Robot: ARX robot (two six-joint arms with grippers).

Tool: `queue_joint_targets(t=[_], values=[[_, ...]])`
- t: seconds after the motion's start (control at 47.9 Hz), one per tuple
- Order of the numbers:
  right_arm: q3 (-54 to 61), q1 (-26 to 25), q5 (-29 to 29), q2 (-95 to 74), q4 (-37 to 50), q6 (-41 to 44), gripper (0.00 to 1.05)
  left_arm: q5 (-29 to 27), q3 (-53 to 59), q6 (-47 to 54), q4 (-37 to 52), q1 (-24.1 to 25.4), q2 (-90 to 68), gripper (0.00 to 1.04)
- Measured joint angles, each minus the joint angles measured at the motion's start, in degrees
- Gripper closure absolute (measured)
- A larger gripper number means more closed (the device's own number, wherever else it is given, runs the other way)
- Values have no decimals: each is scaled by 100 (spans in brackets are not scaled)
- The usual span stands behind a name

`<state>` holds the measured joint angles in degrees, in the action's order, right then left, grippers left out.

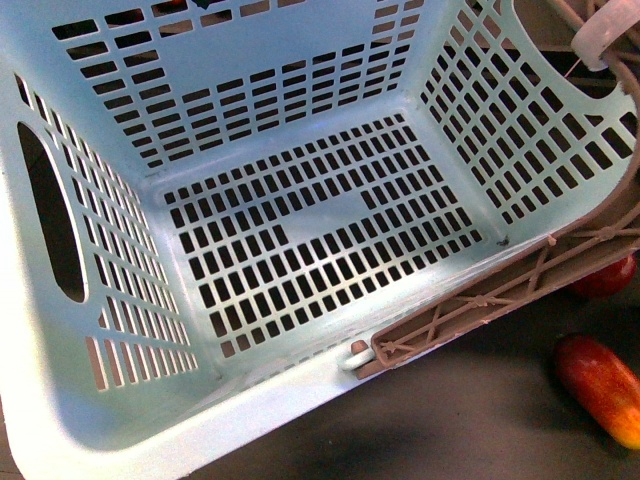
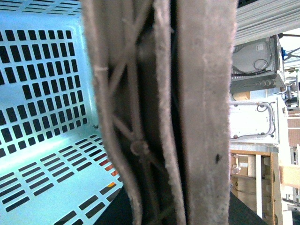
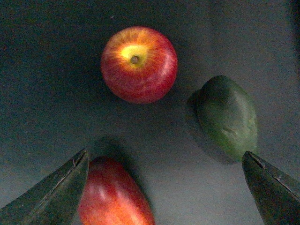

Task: Pick apple with right arm and hold basket with left

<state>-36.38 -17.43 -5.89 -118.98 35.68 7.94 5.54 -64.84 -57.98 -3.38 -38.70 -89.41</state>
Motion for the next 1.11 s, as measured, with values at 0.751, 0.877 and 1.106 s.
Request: queue_joint_targets(t=[0.751,0.877,1.106], values=[[-2164,763,660,-1816,-496,280,9,-13,-2,4,0,0,0,88],[-2328,761,678,-1961,-555,256,9,-7,-2,2,0,0,0,88],[-2754,728,680,-2229,-831,223,9,-2,-2,4,0,0,0,88]])
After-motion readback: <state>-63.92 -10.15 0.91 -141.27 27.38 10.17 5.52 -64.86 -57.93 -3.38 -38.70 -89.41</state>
